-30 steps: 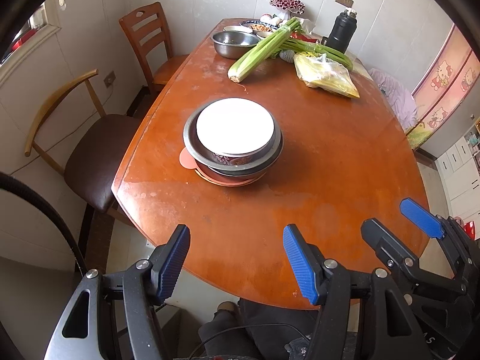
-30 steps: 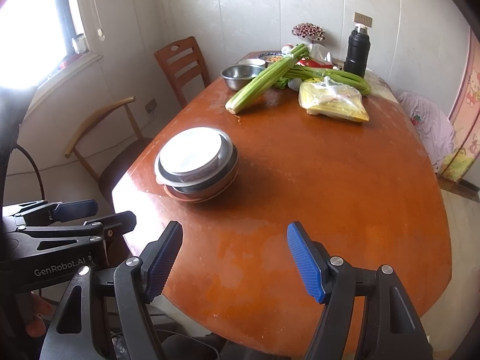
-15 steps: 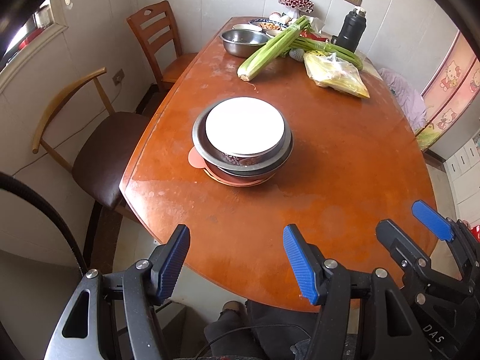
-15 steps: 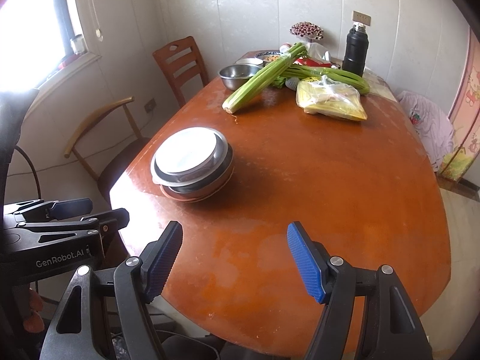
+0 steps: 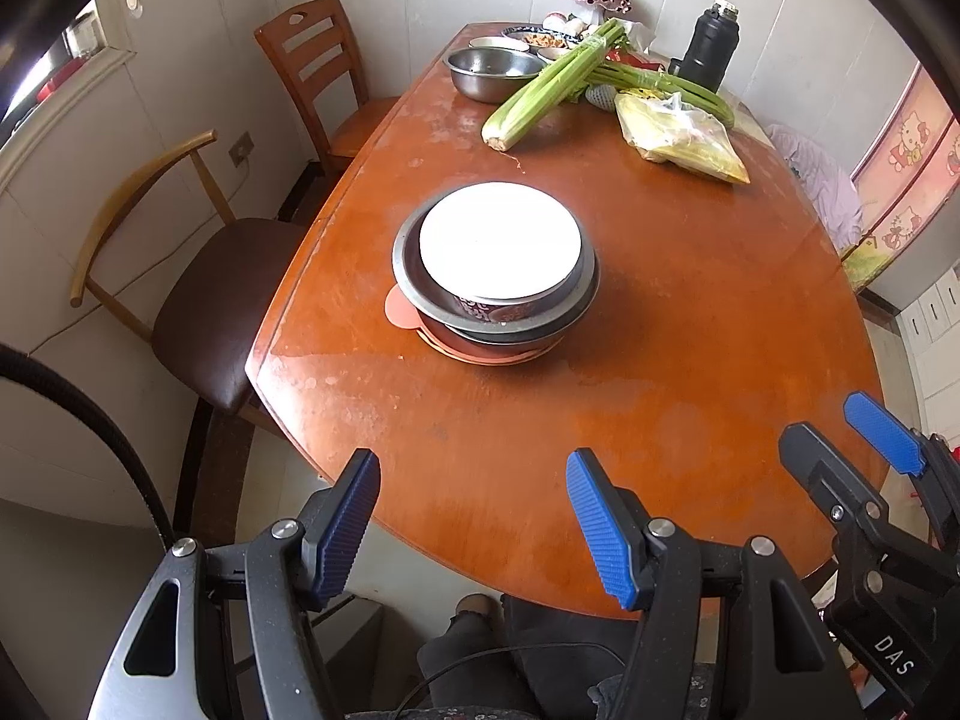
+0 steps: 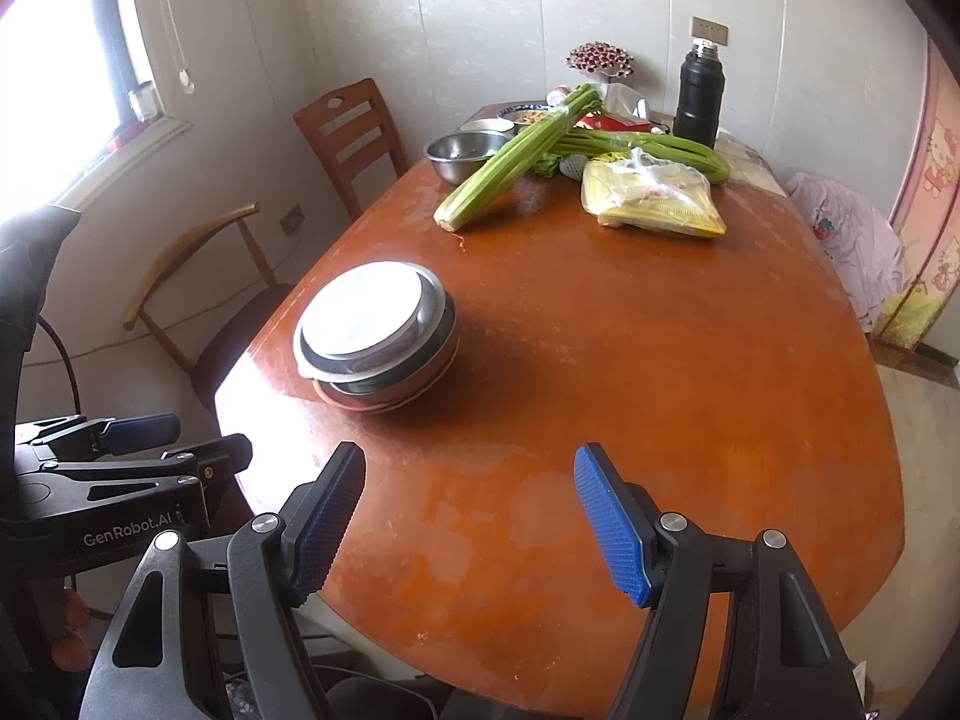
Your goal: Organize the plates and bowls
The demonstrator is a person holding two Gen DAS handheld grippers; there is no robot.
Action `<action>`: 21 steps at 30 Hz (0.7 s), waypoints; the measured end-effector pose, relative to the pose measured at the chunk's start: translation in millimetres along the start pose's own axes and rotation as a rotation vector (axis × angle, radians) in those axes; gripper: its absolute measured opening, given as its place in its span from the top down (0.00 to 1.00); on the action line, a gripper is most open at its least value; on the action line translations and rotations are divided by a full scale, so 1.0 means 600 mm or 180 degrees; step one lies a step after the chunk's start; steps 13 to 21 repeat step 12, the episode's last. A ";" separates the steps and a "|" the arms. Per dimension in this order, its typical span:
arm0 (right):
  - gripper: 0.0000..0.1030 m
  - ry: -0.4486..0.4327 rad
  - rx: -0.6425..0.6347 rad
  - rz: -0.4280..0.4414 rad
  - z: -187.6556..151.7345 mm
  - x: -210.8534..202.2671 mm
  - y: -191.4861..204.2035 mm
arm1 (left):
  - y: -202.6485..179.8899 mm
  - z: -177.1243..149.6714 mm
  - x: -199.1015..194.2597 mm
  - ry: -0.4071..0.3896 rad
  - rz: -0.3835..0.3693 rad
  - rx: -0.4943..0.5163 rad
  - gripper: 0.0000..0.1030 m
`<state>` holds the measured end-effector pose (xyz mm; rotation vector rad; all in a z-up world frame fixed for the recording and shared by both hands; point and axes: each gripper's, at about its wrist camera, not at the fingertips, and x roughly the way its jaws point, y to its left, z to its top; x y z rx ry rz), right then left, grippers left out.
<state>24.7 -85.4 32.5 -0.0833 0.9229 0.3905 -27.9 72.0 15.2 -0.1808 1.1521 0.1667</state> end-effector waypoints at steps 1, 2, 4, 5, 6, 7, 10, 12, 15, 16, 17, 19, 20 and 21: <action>0.28 0.0007 0.0004 -0.0006 -0.001 0.001 0.000 | 0.000 0.000 0.002 0.0010 0.0005 0.0005 0.38; 0.28 0.0012 0.0007 -0.0014 -0.001 0.002 -0.001 | 0.001 -0.001 0.003 0.0014 0.0010 0.0007 0.38; 0.28 0.0016 0.0022 -0.0010 -0.001 0.004 -0.001 | 0.001 0.000 0.006 0.0022 0.0019 0.0013 0.38; 0.28 0.0018 0.0024 -0.0019 -0.001 0.005 -0.001 | 0.002 0.001 0.009 0.0028 0.0026 0.0011 0.38; 0.28 0.0022 0.0027 -0.0022 0.000 0.006 -0.001 | 0.002 0.002 0.011 0.0026 0.0023 0.0012 0.38; 0.28 0.0026 0.0033 -0.0019 0.000 0.008 -0.002 | 0.003 0.005 0.014 0.0010 0.0012 0.0005 0.38; 0.28 0.0044 0.0047 -0.0025 -0.003 0.016 -0.006 | 0.012 0.014 0.022 -0.0042 -0.0060 -0.0030 0.37; 0.28 0.0063 0.0065 -0.0041 -0.006 0.024 -0.014 | 0.036 0.032 0.033 -0.0108 -0.0055 -0.0089 0.37; 0.28 0.0063 0.0065 -0.0041 -0.006 0.024 -0.014 | 0.036 0.032 0.033 -0.0108 -0.0055 -0.0089 0.37; 0.28 0.0063 0.0065 -0.0041 -0.006 0.024 -0.014 | 0.036 0.032 0.033 -0.0108 -0.0055 -0.0089 0.37; 0.28 0.0063 0.0065 -0.0041 -0.006 0.024 -0.014 | 0.036 0.032 0.033 -0.0108 -0.0055 -0.0089 0.37; 0.28 0.0063 0.0065 -0.0041 -0.006 0.024 -0.014 | 0.036 0.032 0.033 -0.0108 -0.0055 -0.0089 0.37; 0.28 0.0063 0.0065 -0.0041 -0.006 0.024 -0.014 | 0.036 0.032 0.033 -0.0108 -0.0055 -0.0089 0.37; 0.28 0.0063 0.0065 -0.0041 -0.006 0.024 -0.014 | 0.036 0.032 0.033 -0.0108 -0.0055 -0.0089 0.37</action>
